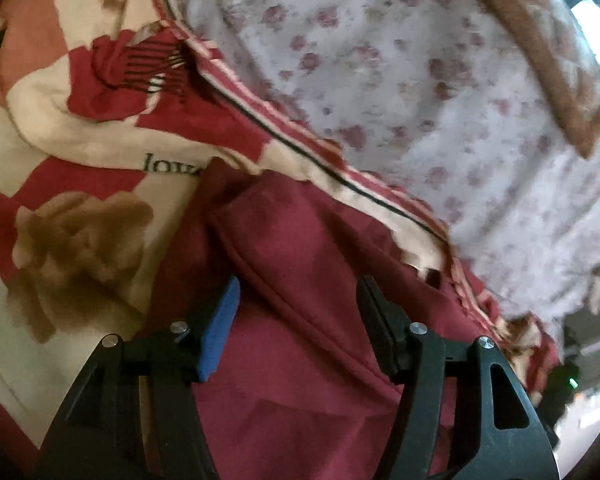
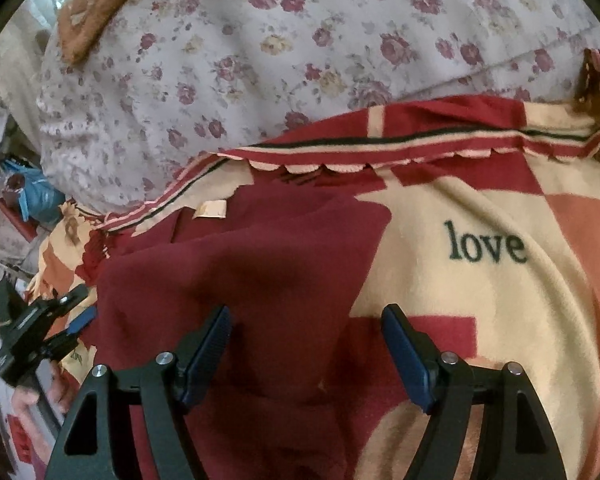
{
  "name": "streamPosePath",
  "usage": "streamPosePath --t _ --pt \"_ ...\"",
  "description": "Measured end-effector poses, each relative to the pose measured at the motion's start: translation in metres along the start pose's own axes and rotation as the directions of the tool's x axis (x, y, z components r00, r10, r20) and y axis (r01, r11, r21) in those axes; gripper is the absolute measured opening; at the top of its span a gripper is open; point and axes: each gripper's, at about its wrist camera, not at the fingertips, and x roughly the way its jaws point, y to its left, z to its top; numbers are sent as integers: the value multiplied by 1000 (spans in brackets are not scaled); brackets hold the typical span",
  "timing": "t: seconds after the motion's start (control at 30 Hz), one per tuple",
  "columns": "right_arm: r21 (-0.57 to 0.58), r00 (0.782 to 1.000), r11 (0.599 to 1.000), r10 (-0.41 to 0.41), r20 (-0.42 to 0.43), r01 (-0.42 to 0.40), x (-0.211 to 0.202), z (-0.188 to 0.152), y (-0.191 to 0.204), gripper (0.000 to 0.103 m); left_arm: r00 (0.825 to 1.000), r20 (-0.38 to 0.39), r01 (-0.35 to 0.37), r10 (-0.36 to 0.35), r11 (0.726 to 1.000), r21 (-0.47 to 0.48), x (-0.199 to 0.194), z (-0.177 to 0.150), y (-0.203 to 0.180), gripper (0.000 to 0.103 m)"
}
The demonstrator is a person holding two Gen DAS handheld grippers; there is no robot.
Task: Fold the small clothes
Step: 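Pinch the folded sleeve edge with the right tool while left tool flattens the body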
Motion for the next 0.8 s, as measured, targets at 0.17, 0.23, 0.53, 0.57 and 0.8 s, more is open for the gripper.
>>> streamPosePath --t 0.17,0.23,0.53,0.57,0.8 --pt "21 1000 1000 8 21 -8 3 5 -3 76 1000 30 -4 7 995 -96 17 11 10 60" --pt "49 999 998 30 29 -31 8 9 -5 76 999 52 19 -14 996 -90 18 13 9 35" --pt "-143 986 988 -42 161 65 -4 31 23 13 981 79 175 -178 984 44 -38 -17 1 9" --pt "-154 979 981 -85 183 114 -3 34 22 13 984 83 155 -160 986 63 -36 -21 0 9" --pt "-25 982 987 -157 109 160 6 32 -9 45 997 6 81 -81 995 55 -1 -29 12 10"
